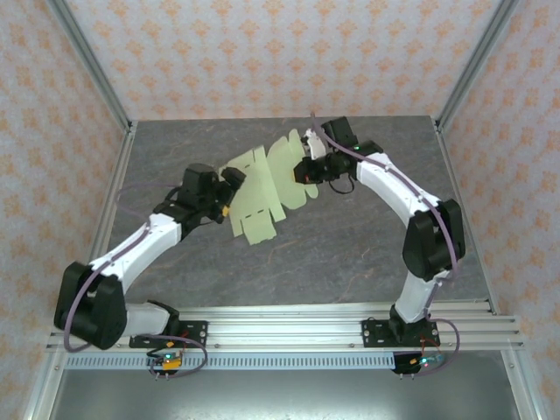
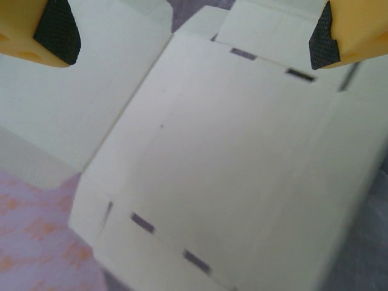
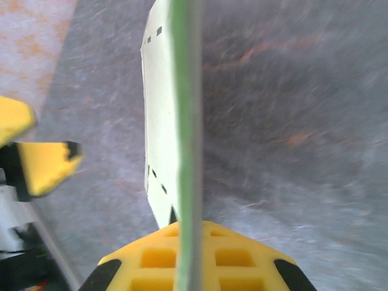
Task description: Fold the paper box
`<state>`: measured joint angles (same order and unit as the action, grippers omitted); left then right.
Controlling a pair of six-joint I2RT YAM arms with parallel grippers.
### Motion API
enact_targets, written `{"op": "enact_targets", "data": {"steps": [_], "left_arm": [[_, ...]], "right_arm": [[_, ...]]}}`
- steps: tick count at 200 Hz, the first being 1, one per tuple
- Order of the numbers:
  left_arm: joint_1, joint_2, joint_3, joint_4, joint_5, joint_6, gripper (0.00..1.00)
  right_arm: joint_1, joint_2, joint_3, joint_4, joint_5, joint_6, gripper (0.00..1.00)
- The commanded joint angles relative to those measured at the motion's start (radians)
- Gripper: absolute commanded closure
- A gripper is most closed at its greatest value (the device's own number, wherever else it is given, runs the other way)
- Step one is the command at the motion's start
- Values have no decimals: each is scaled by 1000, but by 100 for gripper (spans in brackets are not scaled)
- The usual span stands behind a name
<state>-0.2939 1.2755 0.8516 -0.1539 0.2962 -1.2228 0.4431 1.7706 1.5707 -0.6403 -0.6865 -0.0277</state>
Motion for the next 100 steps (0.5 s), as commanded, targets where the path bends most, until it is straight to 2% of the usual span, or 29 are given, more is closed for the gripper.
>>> {"op": "enact_targets", "data": {"steps": [1, 16, 34, 60, 72, 100], "left_arm": [[46, -70, 55, -96, -82, 111, 0], [82, -71, 136, -217, -99, 182, 0], [99, -43, 222, -339, -132, 269, 0], [143, -32, 197, -363, -126, 242, 0], [162, -33, 152, -332, -112, 218, 0], [180, -6, 74, -291, -103, 188, 0]], "right_arm": [[72, -78, 100, -189, 355, -185, 96], [135, -102, 154, -231, 546, -262, 97], [214, -111, 227, -263, 711, -351, 97], [339, -111, 251, -265, 914, -460, 96], [396, -104, 225, -262, 980, -496, 95], [503, -74, 82, -259, 1032, -475, 80]]}}
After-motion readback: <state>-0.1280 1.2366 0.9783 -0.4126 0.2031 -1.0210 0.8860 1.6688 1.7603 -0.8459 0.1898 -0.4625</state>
